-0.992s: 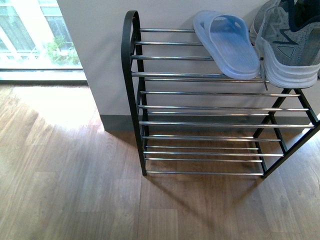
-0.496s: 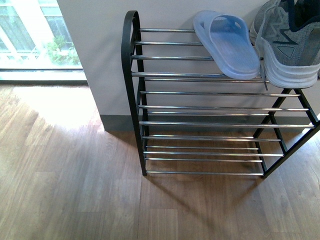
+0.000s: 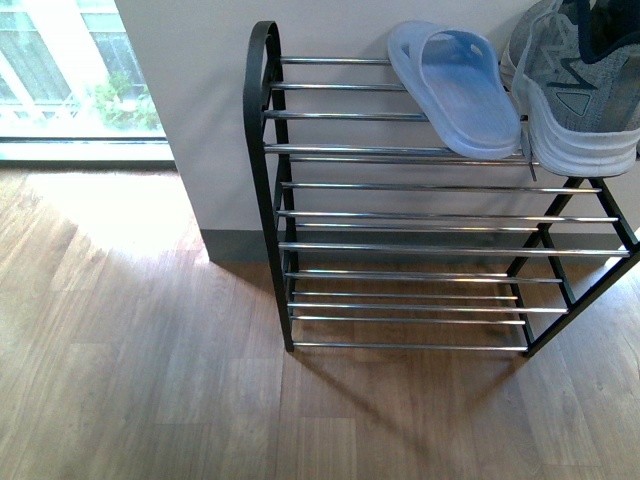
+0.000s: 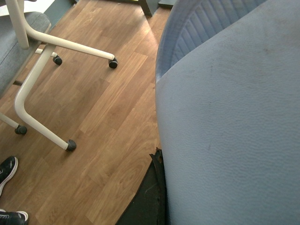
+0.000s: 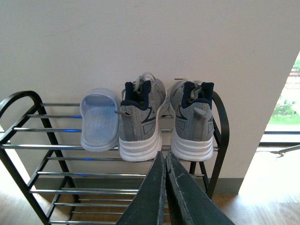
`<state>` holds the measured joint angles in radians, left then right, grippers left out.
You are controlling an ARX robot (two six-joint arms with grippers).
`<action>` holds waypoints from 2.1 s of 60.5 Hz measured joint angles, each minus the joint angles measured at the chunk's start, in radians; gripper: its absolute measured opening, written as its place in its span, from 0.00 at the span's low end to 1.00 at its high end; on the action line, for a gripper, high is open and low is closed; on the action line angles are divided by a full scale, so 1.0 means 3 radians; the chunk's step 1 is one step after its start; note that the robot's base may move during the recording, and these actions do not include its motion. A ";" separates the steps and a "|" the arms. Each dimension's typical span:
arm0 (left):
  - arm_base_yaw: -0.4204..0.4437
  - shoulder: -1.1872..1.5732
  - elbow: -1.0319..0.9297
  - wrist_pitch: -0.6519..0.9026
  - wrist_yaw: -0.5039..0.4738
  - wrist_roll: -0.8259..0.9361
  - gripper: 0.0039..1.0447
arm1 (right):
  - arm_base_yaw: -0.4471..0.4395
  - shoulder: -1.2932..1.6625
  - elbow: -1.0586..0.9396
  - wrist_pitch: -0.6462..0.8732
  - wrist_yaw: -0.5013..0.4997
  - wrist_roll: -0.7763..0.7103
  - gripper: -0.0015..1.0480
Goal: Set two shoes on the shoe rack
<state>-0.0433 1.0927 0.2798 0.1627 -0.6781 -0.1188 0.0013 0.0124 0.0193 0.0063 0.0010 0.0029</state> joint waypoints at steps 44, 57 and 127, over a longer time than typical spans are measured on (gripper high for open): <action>-0.0088 0.0179 -0.0099 0.0949 0.0832 -0.0172 0.01 | 0.0000 -0.0027 0.0000 -0.0023 0.0010 0.0001 0.92; -0.0591 0.1033 0.1241 0.0636 0.1394 -0.0062 0.01 | 0.0001 -0.0027 0.0000 -0.0023 0.0009 0.0000 0.91; -0.0926 0.4108 0.4874 -0.1129 0.1560 0.0682 0.28 | 0.0000 -0.0028 0.0000 -0.0023 0.0005 0.0000 0.91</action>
<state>-0.3210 2.3253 1.7420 -0.1761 -0.2100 0.0856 0.0013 0.0040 0.0193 -0.0006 0.0025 0.0029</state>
